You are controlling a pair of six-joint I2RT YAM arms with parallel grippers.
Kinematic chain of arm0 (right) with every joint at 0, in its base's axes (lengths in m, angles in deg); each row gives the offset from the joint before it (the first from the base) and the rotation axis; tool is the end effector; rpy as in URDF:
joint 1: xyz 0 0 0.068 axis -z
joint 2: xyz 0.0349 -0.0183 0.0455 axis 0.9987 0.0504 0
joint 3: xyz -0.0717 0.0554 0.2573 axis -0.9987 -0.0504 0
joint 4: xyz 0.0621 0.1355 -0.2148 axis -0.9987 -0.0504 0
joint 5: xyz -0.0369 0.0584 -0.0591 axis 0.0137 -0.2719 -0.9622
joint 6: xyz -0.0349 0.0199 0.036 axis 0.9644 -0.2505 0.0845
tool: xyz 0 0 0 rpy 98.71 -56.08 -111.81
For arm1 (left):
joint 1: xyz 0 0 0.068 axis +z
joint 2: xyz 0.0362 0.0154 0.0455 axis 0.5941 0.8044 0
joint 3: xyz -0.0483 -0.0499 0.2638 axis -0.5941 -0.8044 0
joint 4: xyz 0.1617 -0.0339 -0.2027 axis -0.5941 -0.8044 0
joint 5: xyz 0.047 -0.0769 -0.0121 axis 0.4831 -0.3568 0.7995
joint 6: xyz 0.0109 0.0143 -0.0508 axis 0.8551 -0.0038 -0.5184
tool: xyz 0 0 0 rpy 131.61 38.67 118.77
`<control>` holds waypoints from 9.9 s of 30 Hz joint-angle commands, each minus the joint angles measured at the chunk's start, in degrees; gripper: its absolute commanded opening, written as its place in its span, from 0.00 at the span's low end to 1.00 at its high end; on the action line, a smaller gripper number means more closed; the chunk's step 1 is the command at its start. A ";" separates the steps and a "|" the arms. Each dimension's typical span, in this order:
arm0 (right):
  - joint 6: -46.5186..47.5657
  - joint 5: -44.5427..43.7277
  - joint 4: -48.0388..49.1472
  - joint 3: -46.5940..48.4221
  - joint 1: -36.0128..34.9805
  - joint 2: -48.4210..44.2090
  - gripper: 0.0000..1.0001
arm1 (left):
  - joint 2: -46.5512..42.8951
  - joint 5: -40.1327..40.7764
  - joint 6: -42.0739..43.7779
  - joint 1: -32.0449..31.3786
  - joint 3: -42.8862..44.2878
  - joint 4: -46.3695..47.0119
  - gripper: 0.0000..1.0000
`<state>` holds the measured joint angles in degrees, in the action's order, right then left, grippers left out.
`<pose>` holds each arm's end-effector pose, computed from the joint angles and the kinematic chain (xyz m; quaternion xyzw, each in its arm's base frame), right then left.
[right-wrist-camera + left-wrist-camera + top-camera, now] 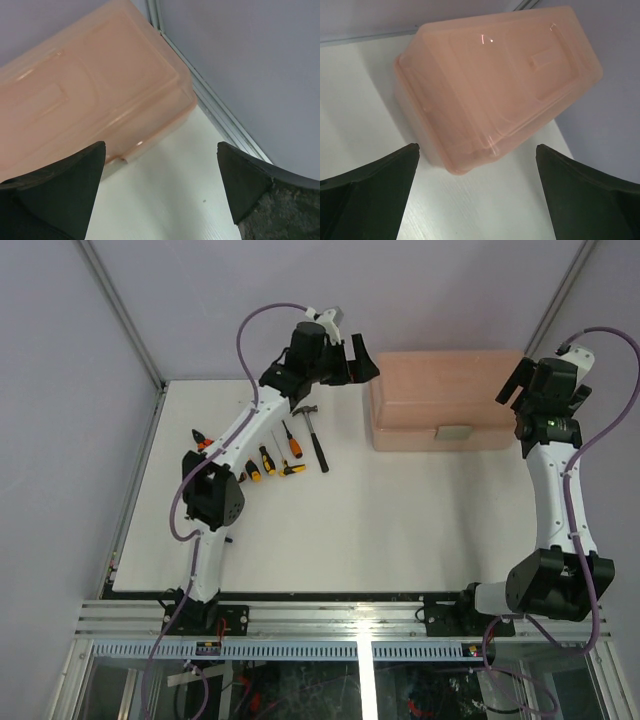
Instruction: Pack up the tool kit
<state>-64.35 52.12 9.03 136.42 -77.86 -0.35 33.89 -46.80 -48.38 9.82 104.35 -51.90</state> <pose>0.2990 -0.0609 0.4024 0.2706 0.7585 -0.1068 0.5832 0.4454 -0.2347 0.3773 0.0876 0.8021 -0.3613 0.4674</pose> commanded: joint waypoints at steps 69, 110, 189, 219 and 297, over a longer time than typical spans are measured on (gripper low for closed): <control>9.65 41.31 -16.07 2.24 0.34 24.88 0.46 | 10.27 9.35 0.85 -2.28 -13.47 15.86 1.00; 10.58 24.45 -21.16 19.43 -10.87 8.34 0.83 | 14.66 -6.64 11.82 -0.65 -8.45 16.15 1.00; 5.84 34.22 -16.36 19.06 -16.64 7.89 0.71 | -26.29 -4.31 -13.27 10.64 -46.84 17.41 0.99; 12.41 19.31 -29.69 18.85 -25.40 20.64 0.48 | -11.26 -16.55 -34.26 -1.23 -58.10 48.88 1.00; 15.13 39.94 -28.65 12.75 -1.96 26.78 0.53 | 6.42 -28.93 -71.98 -2.50 -53.41 100.79 0.13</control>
<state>-48.55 86.61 -17.24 149.54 -78.14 26.64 44.60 -73.64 -118.59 8.97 45.73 40.77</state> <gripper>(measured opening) 0.531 0.569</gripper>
